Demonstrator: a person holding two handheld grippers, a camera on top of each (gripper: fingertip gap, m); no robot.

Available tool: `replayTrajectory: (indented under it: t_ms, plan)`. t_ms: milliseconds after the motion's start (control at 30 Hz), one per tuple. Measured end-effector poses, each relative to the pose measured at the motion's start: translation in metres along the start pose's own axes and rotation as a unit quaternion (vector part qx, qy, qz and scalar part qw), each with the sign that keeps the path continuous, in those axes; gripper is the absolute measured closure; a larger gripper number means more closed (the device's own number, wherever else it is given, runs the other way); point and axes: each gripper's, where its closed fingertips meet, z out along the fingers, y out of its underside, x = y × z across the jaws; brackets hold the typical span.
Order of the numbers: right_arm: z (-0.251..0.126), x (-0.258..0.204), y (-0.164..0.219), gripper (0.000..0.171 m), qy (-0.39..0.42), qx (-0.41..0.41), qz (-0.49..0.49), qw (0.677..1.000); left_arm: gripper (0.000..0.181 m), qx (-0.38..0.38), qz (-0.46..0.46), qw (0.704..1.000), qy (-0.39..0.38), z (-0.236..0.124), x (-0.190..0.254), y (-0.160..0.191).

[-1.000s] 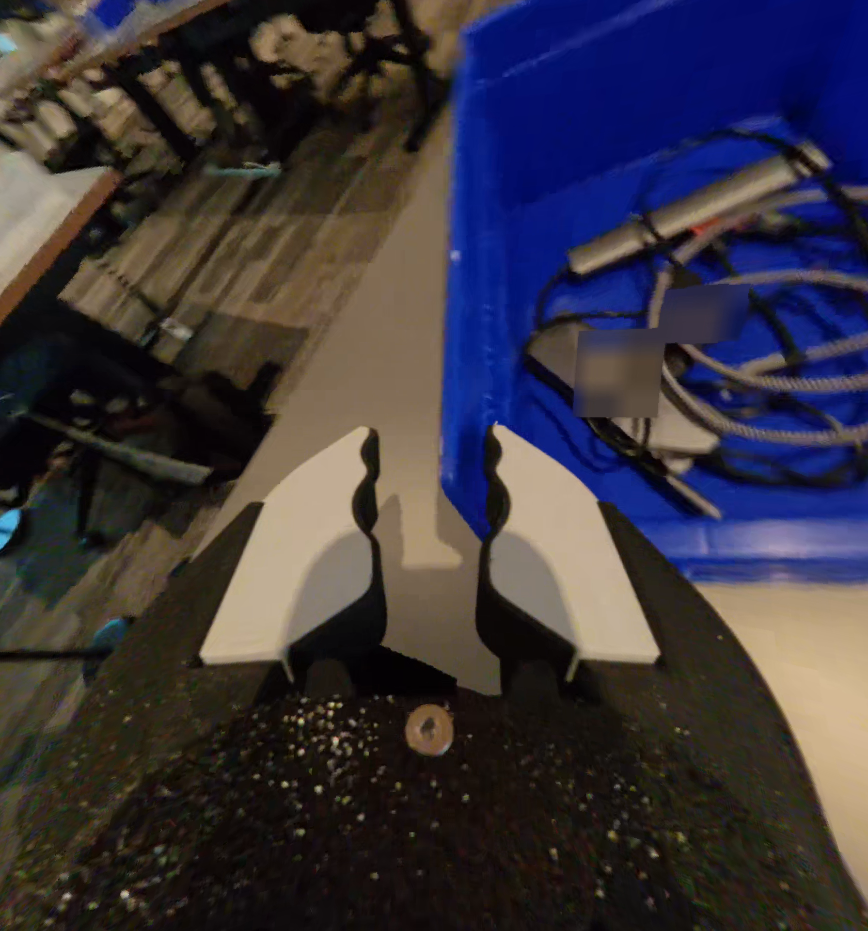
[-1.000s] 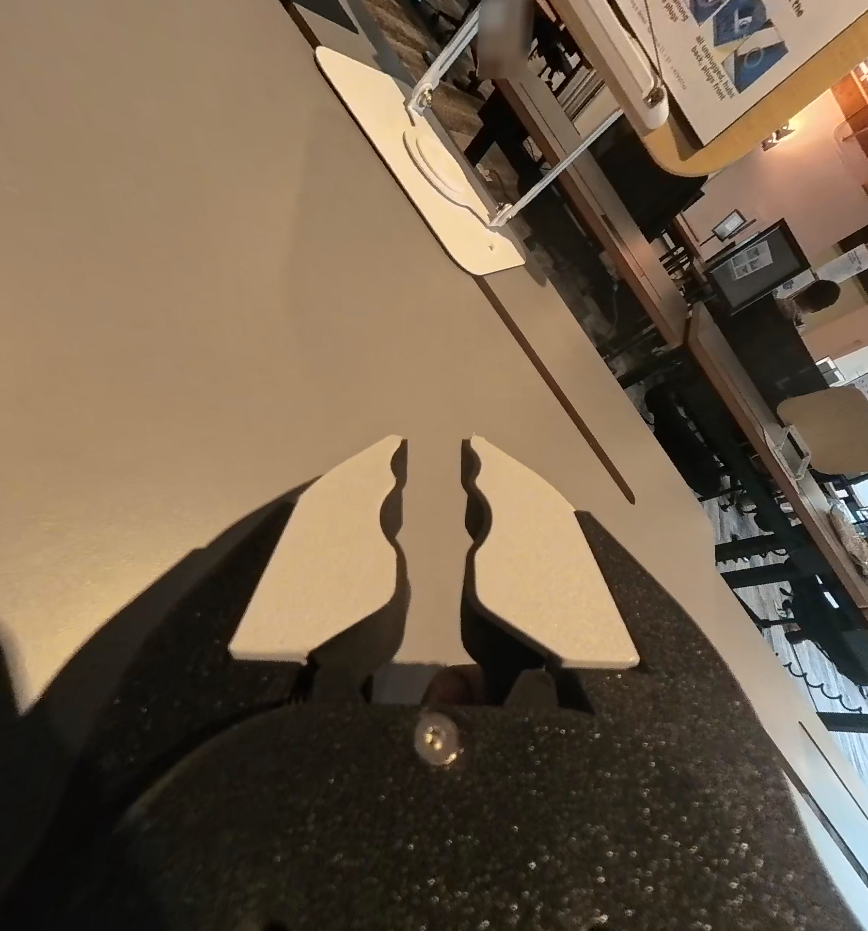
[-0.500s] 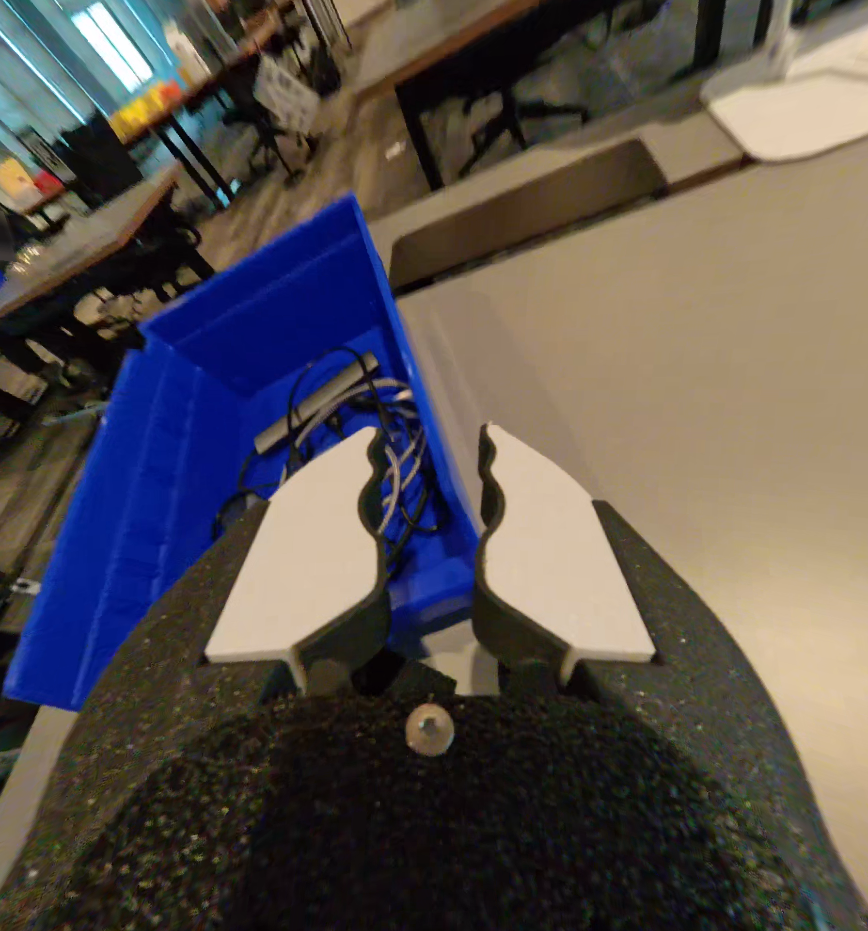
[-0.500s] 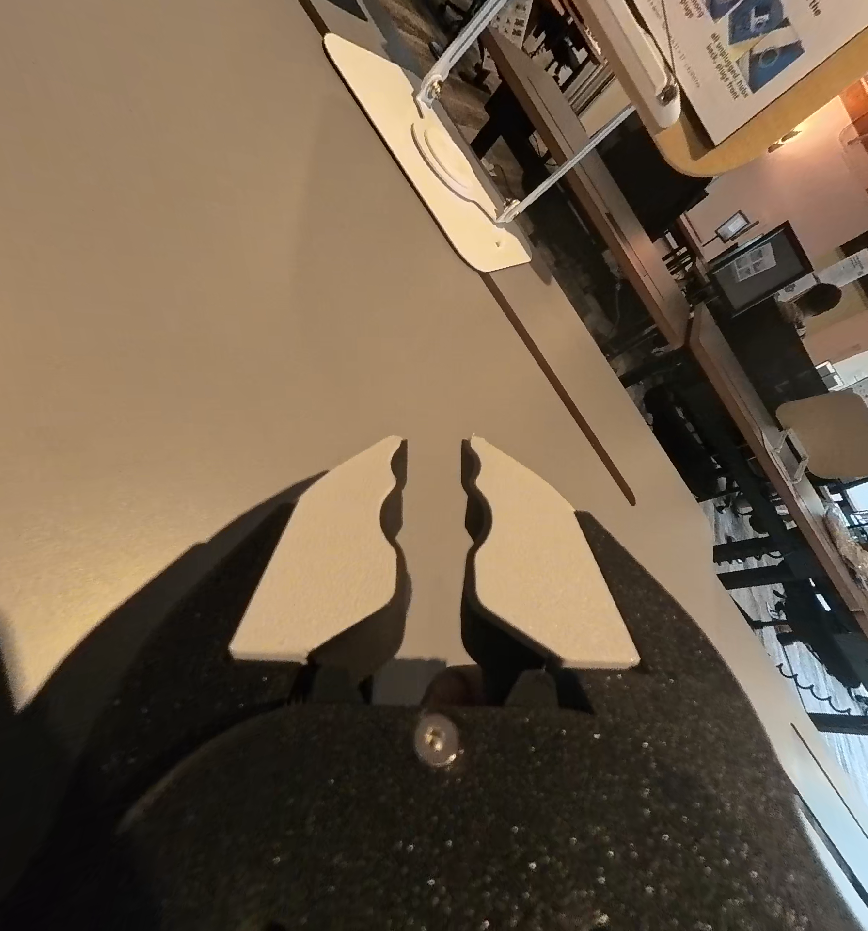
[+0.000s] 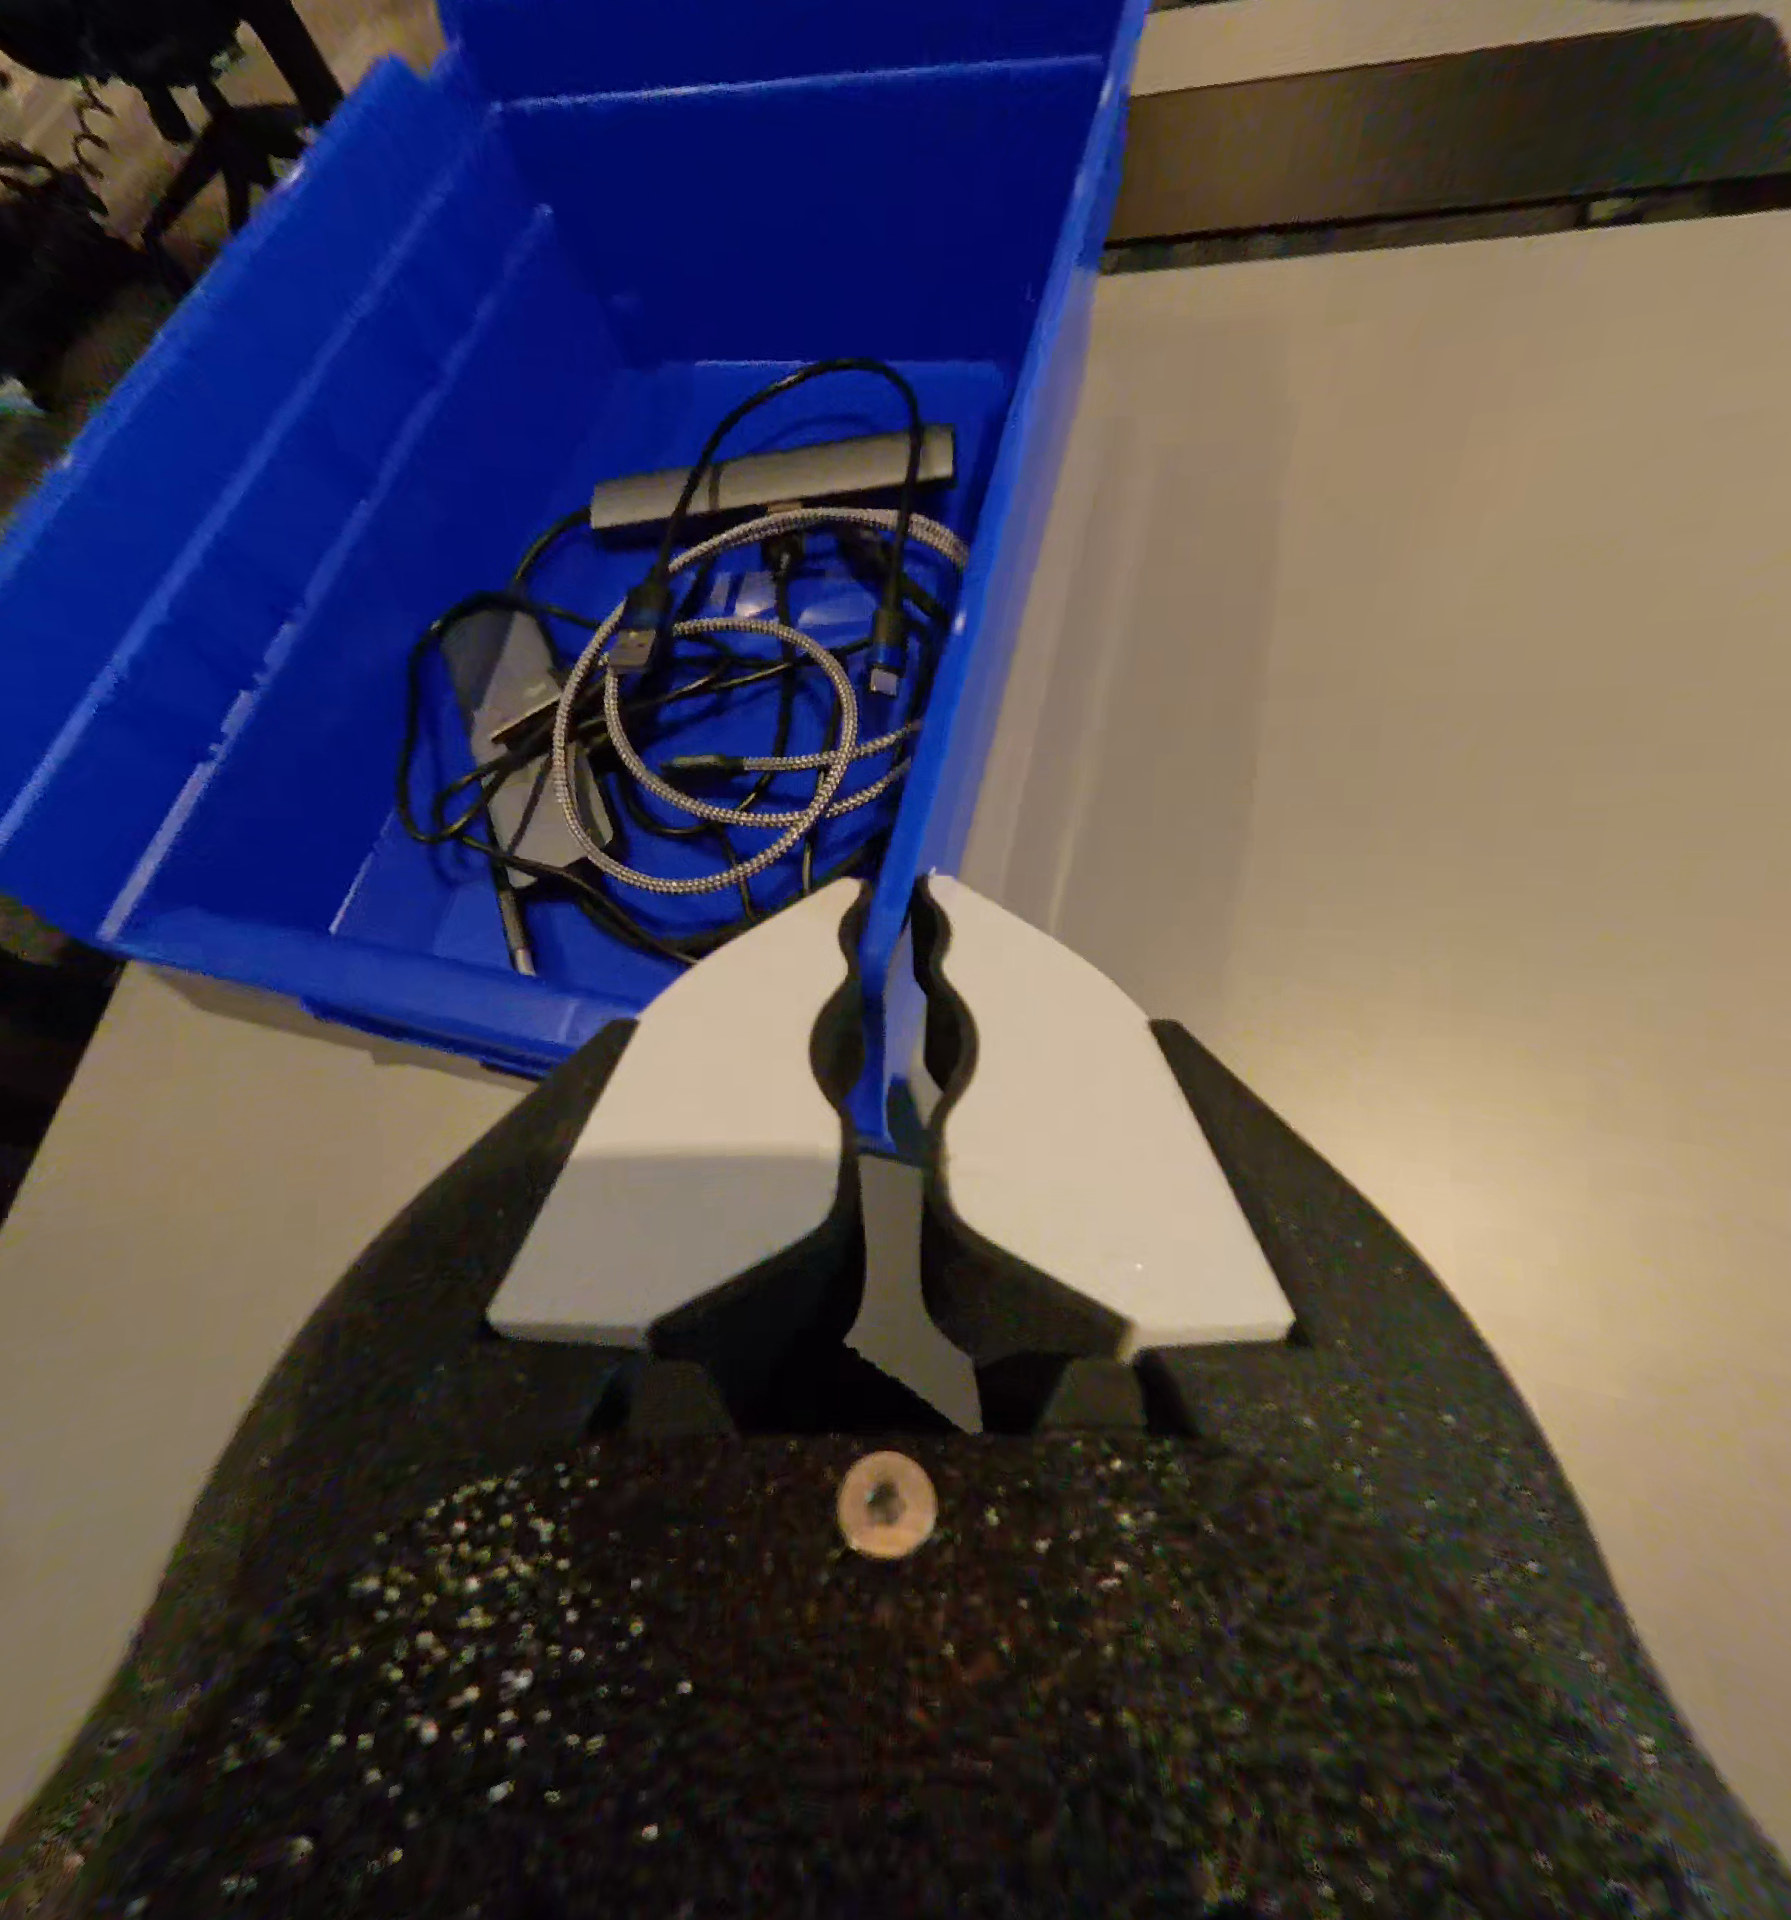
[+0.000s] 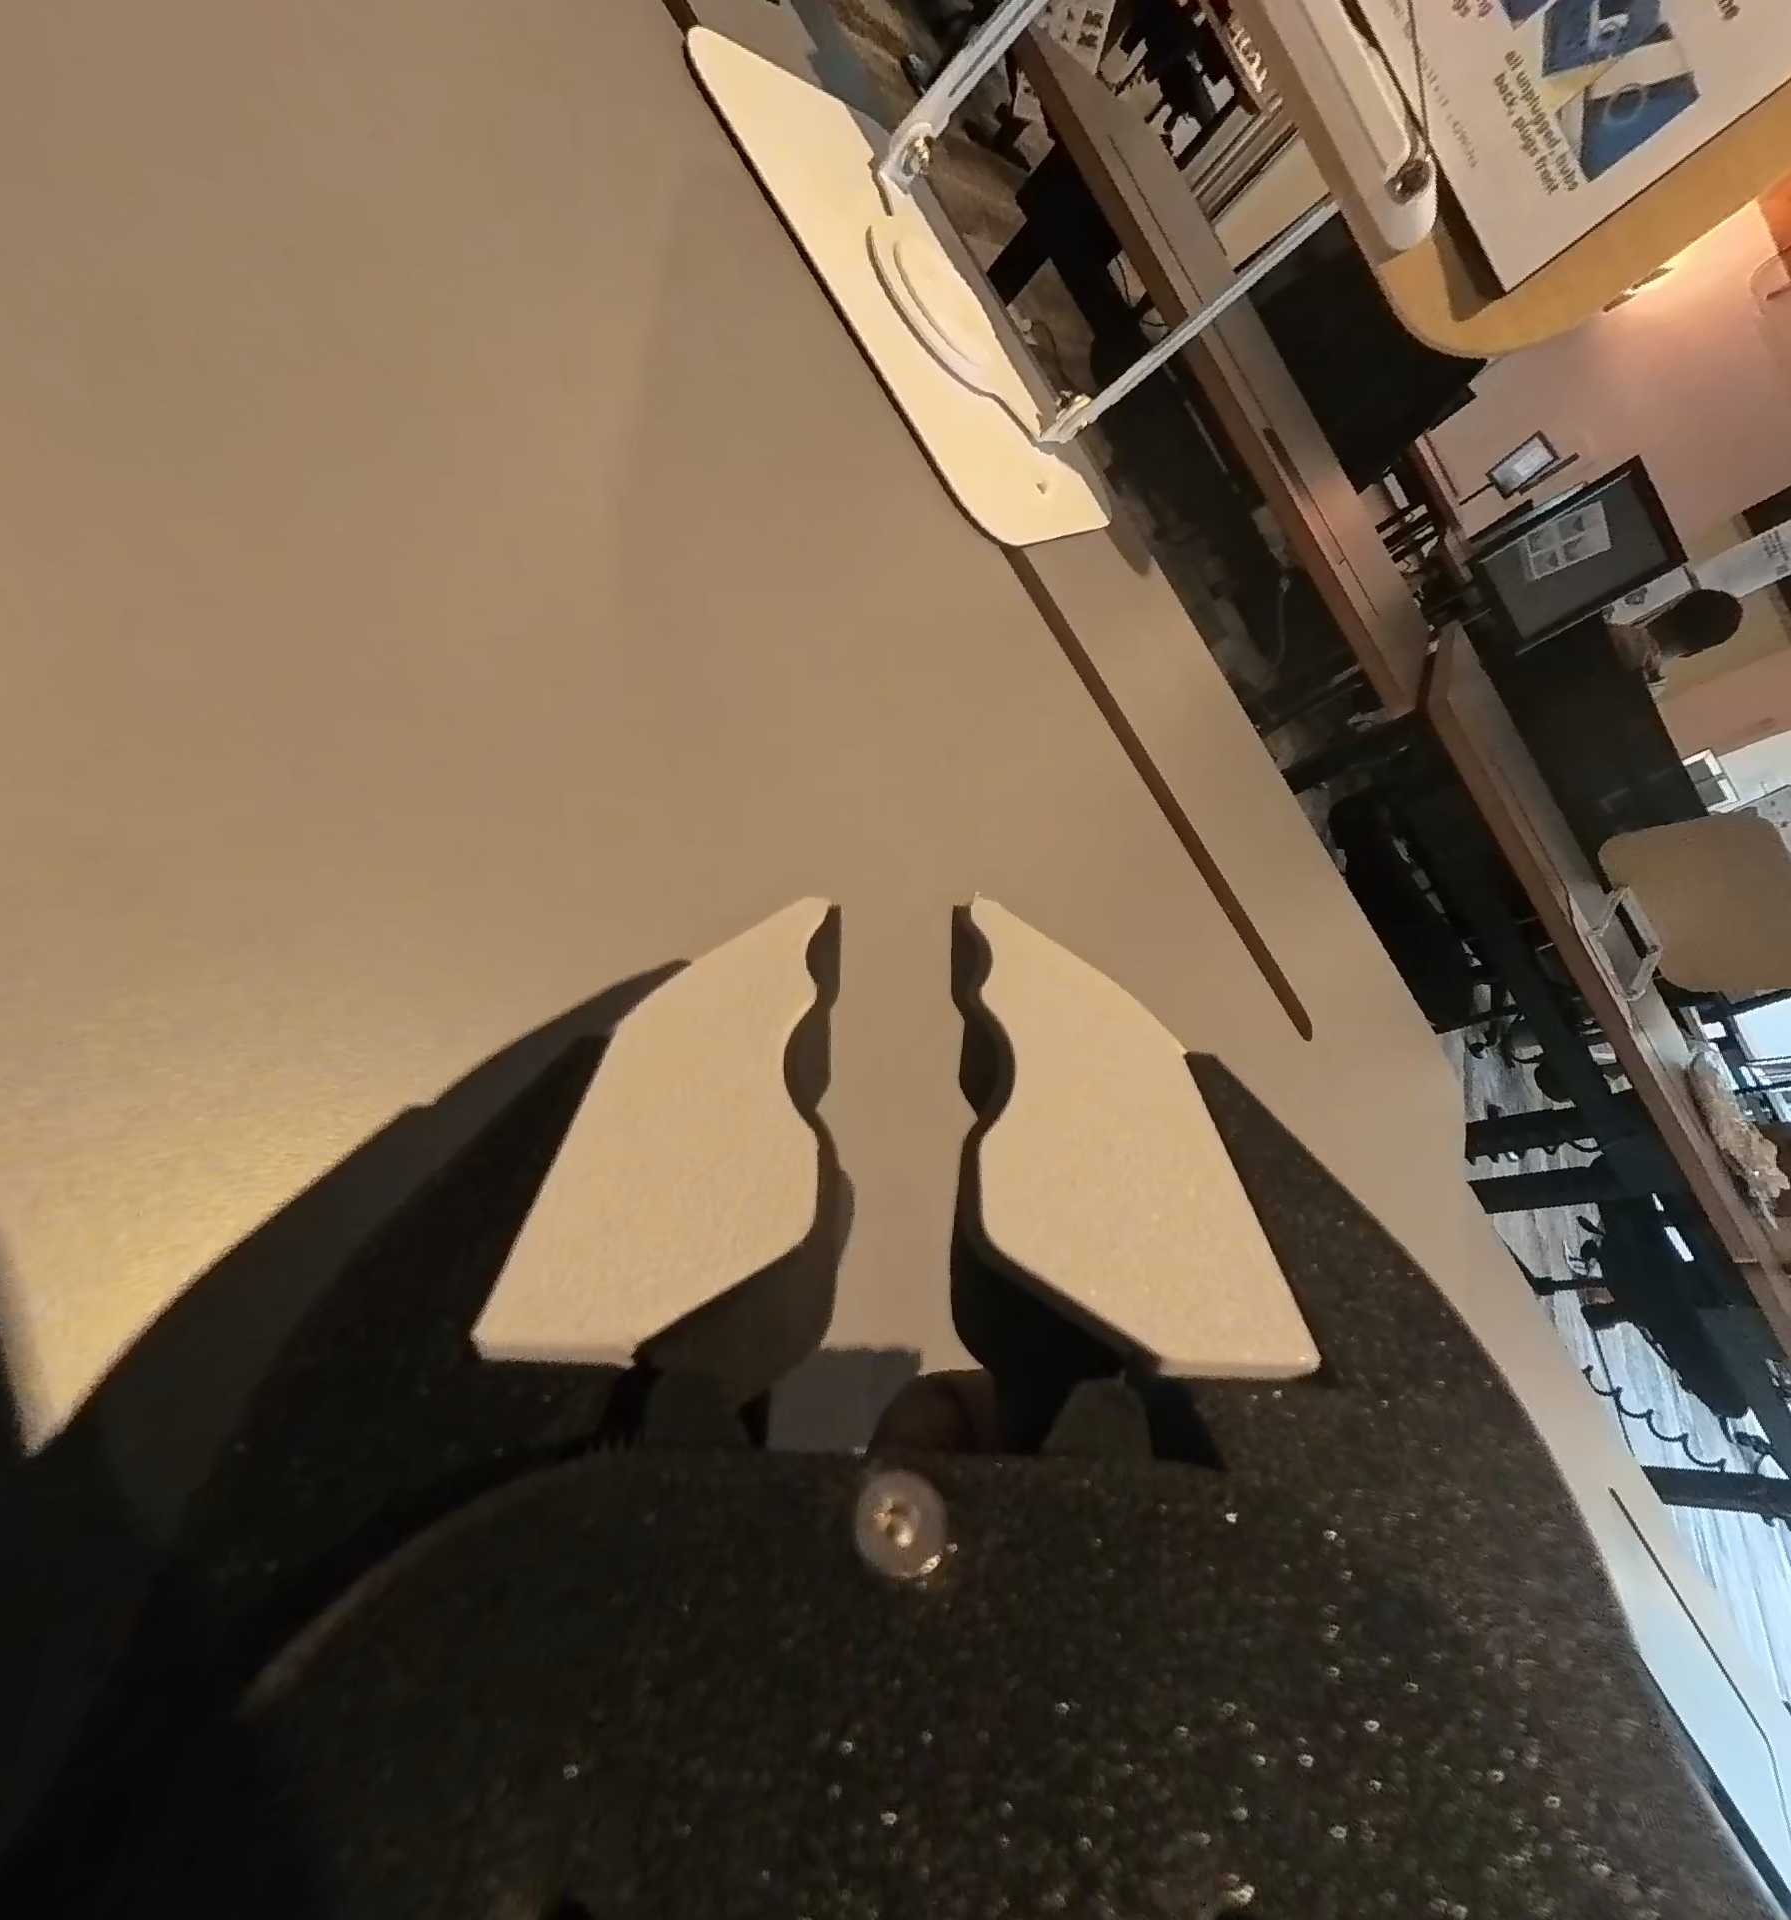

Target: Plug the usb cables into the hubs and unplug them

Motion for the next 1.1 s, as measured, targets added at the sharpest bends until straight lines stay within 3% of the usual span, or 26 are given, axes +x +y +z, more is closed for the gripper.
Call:
replayTrajectory:
  t_ms: [433, 567, 667, 767, 833, 867, 933, 1033, 1100]
  plan:
    - [0.0, 0.001, 0.001, 0.151, 0.001, -0.003, 0.0, 1.0, 0.178, 0.002, 0.014, 1.0, 0.017, -0.017, 0.008, 0.01]
    - [-0.012, 0.012, -0.011, 0.15, -0.008, 0.026, 0.057, 0.998, 0.158, 0.044, 0.014, 0.999, -0.008, -0.021, -0.001, -0.002]
    - [-0.028, 0.005, -0.022, 0.145, -0.088, 0.029, 0.161, 0.983, 0.148, 0.129, 0.018, 0.991, -0.013, -0.036, 0.0, -0.029]
    - [-0.06, -0.025, -0.04, 0.128, -0.21, 0.028, 0.241, 0.947, 0.149, 0.209, 0.046, 0.977, -0.018, -0.053, 0.012, -0.054]
    - [-0.081, -0.033, -0.057, 0.127, -0.226, 0.064, 0.256, 0.938, 0.152, 0.239, 0.074, 0.968, 0.0, -0.06, 0.031, -0.065]
    - [-0.089, -0.039, -0.063, 0.135, -0.241, 0.069, 0.26, 0.932, 0.154, 0.246, 0.092, 0.965, 0.011, -0.061, 0.042, -0.068]
    - [-0.1, -0.045, -0.068, 0.124, -0.265, 0.067, 0.267, 0.924, 0.155, 0.25, 0.134, 0.959, 0.019, -0.062, 0.062, -0.072]
    - [-0.115, -0.037, -0.084, 0.122, -0.277, 0.1, 0.3, 0.907, 0.157, 0.248, 0.193, 0.949, 0.019, -0.062, 0.084, -0.072]
    - [-0.121, -0.044, -0.084, 0.121, -0.283, 0.078, 0.276, 0.915, 0.157, 0.24, 0.216, 0.946, 0.029, -0.059, 0.095, -0.069]
